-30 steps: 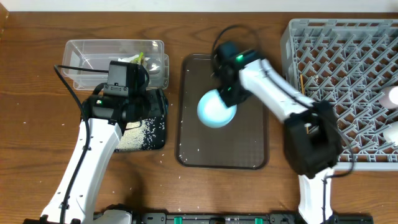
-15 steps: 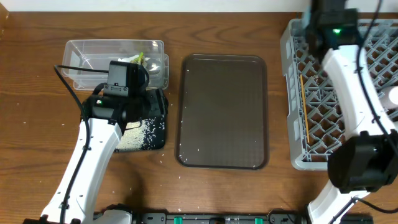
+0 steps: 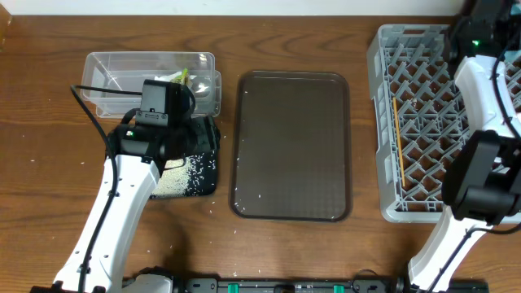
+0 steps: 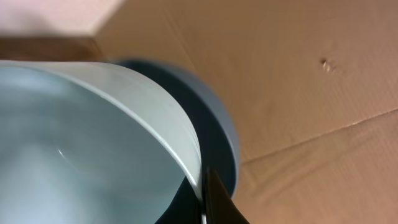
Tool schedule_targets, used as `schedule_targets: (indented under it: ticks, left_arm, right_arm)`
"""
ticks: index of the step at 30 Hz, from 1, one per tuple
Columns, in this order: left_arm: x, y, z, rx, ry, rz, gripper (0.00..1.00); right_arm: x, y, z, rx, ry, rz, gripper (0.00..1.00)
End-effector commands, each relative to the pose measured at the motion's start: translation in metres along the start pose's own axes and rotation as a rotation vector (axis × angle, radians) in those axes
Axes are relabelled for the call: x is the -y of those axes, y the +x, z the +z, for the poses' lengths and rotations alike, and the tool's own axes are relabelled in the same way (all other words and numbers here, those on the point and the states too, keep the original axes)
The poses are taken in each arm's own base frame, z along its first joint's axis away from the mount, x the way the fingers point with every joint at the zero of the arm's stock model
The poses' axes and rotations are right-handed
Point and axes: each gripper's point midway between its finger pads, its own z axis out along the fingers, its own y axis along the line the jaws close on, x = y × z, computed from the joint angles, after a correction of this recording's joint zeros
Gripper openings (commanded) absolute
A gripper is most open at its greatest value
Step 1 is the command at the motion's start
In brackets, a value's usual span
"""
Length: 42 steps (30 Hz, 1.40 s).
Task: Sort waste into correct bins and load items into the dishwasher rack
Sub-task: 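Carry the light-blue bowl right and place it in the rack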
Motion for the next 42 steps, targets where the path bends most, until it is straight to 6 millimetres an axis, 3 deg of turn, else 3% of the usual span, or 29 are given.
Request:
schedule_targets:
  ticks: [1,7,14,20,24,29,32,36,39,42]
  left_arm:
    - [-0.002,-0.002,-0.001,0.007,-0.012,-0.003,0.67]
    - [-0.002,-0.002,-0.001,0.007,-0.012,-0.003,0.67]
    - [-0.002,-0.002,-0.001,0.007,-0.012,-0.003,0.67]
    - [-0.002,-0.002,-0.001,0.007,-0.012,-0.003,0.67]
    - [-0.002,-0.002,-0.001,0.007,-0.012,-0.003,0.67]
    - [-0.002,-0.002,-0.001,0.007,-0.012,-0.003,0.68]
    - [-0.002,-0.002,-0.001,0.007,-0.012,-0.003,0.68]
    - [-0.002,-0.002,-0.001,0.007,-0.013,-0.003,0.68]
    - [-0.002,-0.003,-0.001,0.008,-0.012,-0.002,0.73]
    - [-0.001,-0.008,-0.001,0.031,-0.008,0.020,0.75]
  right_arm:
    - [0.000,0.017,0.014,-0.058,0.054,-0.087,0.01]
    - [-0.033,0.029,0.014,-0.077,0.024,-0.135,0.01]
    - [-0.069,0.046,-0.004,-0.100,-0.076,-0.109,0.01]
    - [-0.081,0.061,-0.021,-0.142,-0.106,-0.086,0.05]
    - [-0.098,0.076,-0.038,-0.179,-0.188,-0.122,0.25]
    - [-0.118,0.088,-0.061,-0.245,-0.376,-0.038,0.34]
    - [-0.119,0.075,-0.079,-0.248,-0.552,0.051,0.34]
    - [-0.097,0.041,-0.112,-0.188,-0.776,0.176,0.39]
    - [-0.085,0.019,-0.147,-0.127,-0.968,0.230,0.48]
    - [-0.086,0.009,-0.189,-0.071,-1.209,0.193,0.56]
